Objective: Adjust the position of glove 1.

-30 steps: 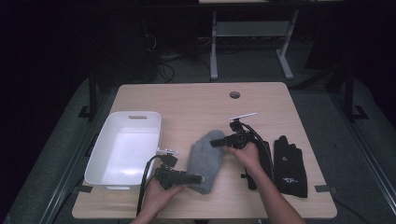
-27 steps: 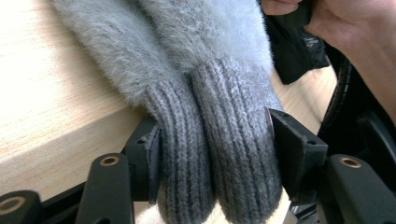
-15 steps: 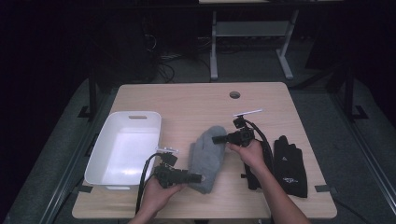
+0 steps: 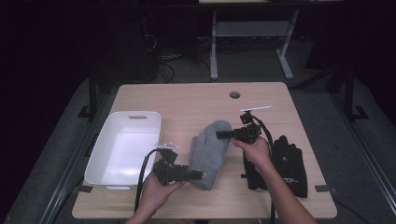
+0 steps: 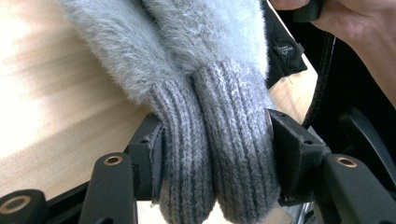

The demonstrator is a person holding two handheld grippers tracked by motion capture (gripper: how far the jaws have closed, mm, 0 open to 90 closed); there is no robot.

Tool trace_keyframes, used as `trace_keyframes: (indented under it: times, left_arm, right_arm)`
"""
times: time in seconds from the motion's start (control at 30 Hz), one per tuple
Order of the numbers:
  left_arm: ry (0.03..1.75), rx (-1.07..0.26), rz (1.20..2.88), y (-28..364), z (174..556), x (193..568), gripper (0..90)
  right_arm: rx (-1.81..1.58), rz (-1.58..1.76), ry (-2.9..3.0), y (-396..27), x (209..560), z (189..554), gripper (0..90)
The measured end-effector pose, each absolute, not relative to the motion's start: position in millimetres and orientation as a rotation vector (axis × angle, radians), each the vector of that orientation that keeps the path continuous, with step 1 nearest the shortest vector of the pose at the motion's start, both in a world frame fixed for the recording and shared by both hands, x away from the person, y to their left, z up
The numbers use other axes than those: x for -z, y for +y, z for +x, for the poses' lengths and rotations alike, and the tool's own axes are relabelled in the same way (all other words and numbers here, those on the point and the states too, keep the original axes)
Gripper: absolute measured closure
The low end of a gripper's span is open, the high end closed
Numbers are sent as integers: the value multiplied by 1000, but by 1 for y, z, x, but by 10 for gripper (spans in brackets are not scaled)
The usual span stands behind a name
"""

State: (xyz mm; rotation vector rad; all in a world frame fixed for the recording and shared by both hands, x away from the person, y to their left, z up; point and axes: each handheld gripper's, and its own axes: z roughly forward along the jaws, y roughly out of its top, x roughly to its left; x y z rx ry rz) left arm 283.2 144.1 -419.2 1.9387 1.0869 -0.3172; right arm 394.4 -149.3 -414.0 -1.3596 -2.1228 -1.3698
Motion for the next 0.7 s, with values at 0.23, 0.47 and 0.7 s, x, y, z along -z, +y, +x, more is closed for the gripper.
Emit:
trace_keyframes:
  times: [0.23,0.47,0.7]
  left_arm:
    - [1058,302,1944,145,285,407,431]
    - [1044,279,1934,150,285,396,431]
    - [1041,271,1930,156,286,390,431]
  right_arm:
    - [1401,-1350,-2132,-151,395,393,717]
    - [1429,-1337,-2124,-148,380,393,722]
    - [1431,-1317,-2136,-143,371,396,723]
